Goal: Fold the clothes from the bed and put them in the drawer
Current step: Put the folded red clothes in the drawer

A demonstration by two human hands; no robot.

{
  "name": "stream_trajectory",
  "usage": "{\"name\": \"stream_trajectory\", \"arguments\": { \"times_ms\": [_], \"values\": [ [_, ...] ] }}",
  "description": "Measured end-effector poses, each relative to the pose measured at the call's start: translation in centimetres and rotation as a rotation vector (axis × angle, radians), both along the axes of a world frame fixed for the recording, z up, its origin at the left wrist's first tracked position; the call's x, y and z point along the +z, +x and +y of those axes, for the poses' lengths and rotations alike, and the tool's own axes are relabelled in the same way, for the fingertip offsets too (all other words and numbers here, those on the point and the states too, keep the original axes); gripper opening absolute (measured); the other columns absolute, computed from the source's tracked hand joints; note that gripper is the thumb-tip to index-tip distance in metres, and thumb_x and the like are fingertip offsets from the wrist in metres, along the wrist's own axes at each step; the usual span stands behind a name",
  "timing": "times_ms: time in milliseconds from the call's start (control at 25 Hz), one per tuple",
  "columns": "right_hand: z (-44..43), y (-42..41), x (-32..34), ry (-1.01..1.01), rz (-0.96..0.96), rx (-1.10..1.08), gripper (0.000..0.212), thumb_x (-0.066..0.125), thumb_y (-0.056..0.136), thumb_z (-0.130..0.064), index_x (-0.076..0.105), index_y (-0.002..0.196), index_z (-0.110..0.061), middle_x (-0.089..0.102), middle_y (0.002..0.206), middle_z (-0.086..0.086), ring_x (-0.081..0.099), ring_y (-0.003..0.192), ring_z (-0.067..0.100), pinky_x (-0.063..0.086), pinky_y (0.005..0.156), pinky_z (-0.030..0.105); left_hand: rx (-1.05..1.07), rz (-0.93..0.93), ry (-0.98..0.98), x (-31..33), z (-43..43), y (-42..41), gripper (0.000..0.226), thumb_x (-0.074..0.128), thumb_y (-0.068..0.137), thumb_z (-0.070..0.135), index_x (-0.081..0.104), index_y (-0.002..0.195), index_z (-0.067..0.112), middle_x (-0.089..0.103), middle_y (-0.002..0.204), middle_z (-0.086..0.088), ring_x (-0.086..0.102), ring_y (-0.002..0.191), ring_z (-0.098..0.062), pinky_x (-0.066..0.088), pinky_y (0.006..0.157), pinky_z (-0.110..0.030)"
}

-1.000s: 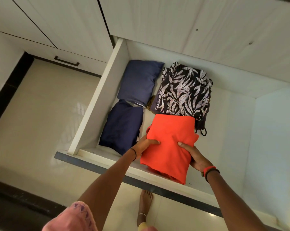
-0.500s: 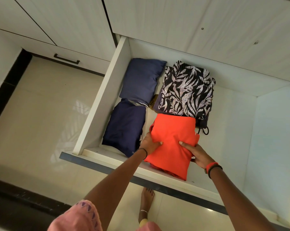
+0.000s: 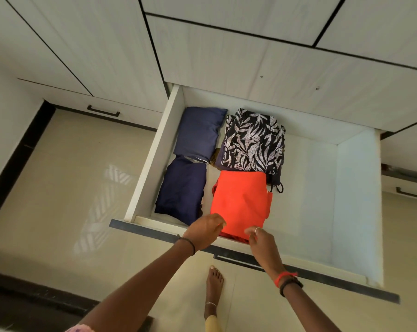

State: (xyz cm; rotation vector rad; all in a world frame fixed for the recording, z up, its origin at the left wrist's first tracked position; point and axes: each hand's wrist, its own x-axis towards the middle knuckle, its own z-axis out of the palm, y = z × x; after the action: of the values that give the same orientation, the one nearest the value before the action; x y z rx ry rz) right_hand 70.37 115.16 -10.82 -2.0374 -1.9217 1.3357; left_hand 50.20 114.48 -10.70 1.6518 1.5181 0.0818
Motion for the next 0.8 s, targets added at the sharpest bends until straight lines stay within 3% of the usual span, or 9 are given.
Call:
{"name": "stream_trajectory", "arguments": {
  "times_ms": [40, 120, 160, 280, 360, 480, 560, 720, 800],
  "values": [
    [-1.0, 0.0, 1.1, -0.036, 0.025, 0.045, 0.019, 0.054, 0.095, -0.024, 0.067, 0.106, -0.015, 0.069, 0.107, -0.001, 0.063, 0.104, 0.013, 0.044, 0.086, 0.016, -0.063, -0.045, -0.063, 1.0, -0.8, -0.1, 0.031, 0.040, 0.101, 0.027, 0.060, 0.118, 0.011, 0.060, 0.121, -0.005, 0.058, 0.105, -0.020, 0.048, 0.094, -0.037],
    [-2.7, 0.4, 3.1, -0.116, 0.079, 0.155, 0.042, 0.057, 0.085, -0.055, 0.066, 0.108, -0.021, 0.066, 0.108, -0.010, 0.060, 0.103, 0.004, 0.044, 0.084, 0.014, -0.155, -0.090, -0.159, 2.5, -2.5, -0.2, 0.035, 0.046, 0.098, 0.037, 0.059, 0.124, 0.017, 0.060, 0.125, -0.002, 0.057, 0.111, -0.018, 0.047, 0.096, -0.030],
    [-3.5, 0.7, 3.8, -0.133, 0.058, 0.236, 0.048, 0.059, 0.081, -0.058, 0.063, 0.114, -0.023, 0.061, 0.113, -0.014, 0.056, 0.107, 0.001, 0.043, 0.089, 0.013, -0.203, -0.071, -0.170, 3.1, -3.2, -0.2, 0.038, 0.050, 0.096, 0.039, 0.057, 0.128, 0.019, 0.058, 0.129, -0.001, 0.056, 0.114, -0.018, 0.045, 0.098, -0.029],
    [-5.4, 1.7, 3.9, 0.010, -0.087, 0.427, 0.049, 0.059, 0.092, -0.029, 0.045, 0.138, -0.021, 0.043, 0.140, -0.011, 0.043, 0.128, 0.004, 0.031, 0.105, 0.014, -0.363, 0.100, -0.069, 3.3, -4.8, -0.3, 0.048, 0.051, 0.098, 0.025, 0.040, 0.143, 0.017, 0.046, 0.144, -0.004, 0.048, 0.128, -0.022, 0.037, 0.107, -0.030],
    [-6.2, 2.2, 3.6, 0.134, -0.163, 0.437, 0.050, 0.056, 0.095, -0.019, 0.041, 0.142, -0.020, 0.044, 0.142, -0.004, 0.047, 0.127, 0.008, 0.037, 0.104, 0.018, -0.399, 0.212, 0.016, 3.0, -5.7, -0.5, 0.053, 0.047, 0.099, 0.016, 0.028, 0.149, 0.017, 0.039, 0.149, -0.007, 0.045, 0.131, -0.024, 0.035, 0.109, -0.032],
    [-6.9, 2.0, 3.0, 0.233, -0.214, 0.461, 0.050, 0.079, 0.075, -0.015, 0.062, 0.122, -0.016, 0.065, 0.116, 0.000, 0.065, 0.101, 0.010, 0.052, 0.081, 0.015, -0.361, 0.370, 0.064, 3.0, -6.1, -0.8, 0.046, 0.045, 0.100, 0.016, 0.033, 0.144, 0.013, 0.046, 0.143, -0.010, 0.048, 0.127, -0.025, 0.037, 0.109, -0.035],
    [-7.0, 1.8, 3.0, 0.295, -0.195, 0.426, 0.046, 0.088, 0.063, -0.015, 0.069, 0.105, -0.017, 0.069, 0.097, -0.003, 0.068, 0.082, 0.007, 0.053, 0.069, 0.012, -0.304, 0.414, 0.084, 2.9, -6.3, -0.7, 0.041, 0.044, 0.100, 0.018, 0.039, 0.140, 0.012, 0.050, 0.137, -0.010, 0.051, 0.124, -0.024, 0.041, 0.106, -0.034],
    [-6.5, 1.6, 2.7, 0.298, -0.185, 0.396, 0.028, 0.050, 0.095, -0.007, 0.058, 0.121, -0.006, 0.057, 0.122, 0.006, 0.056, 0.110, 0.019, 0.047, 0.092, 0.027, -0.287, 0.445, 0.113, 2.4, -6.4, -0.6, 0.038, 0.044, 0.100, 0.019, 0.039, 0.138, 0.012, 0.052, 0.134, -0.009, 0.053, 0.120, -0.023, 0.044, 0.103, -0.033],
    [-6.0, 1.3, 2.8, 0.306, -0.185, 0.370, 0.027, 0.049, 0.095, -0.005, 0.058, 0.120, -0.004, 0.057, 0.121, 0.008, 0.056, 0.107, 0.021, 0.048, 0.090, 0.029, -0.277, 0.450, 0.148, 2.4, -5.7, -0.6, 0.038, 0.042, 0.101, 0.018, 0.038, 0.138, 0.012, 0.052, 0.134, -0.009, 0.053, 0.121, -0.024, 0.043, 0.102, -0.034]
  ]
}}
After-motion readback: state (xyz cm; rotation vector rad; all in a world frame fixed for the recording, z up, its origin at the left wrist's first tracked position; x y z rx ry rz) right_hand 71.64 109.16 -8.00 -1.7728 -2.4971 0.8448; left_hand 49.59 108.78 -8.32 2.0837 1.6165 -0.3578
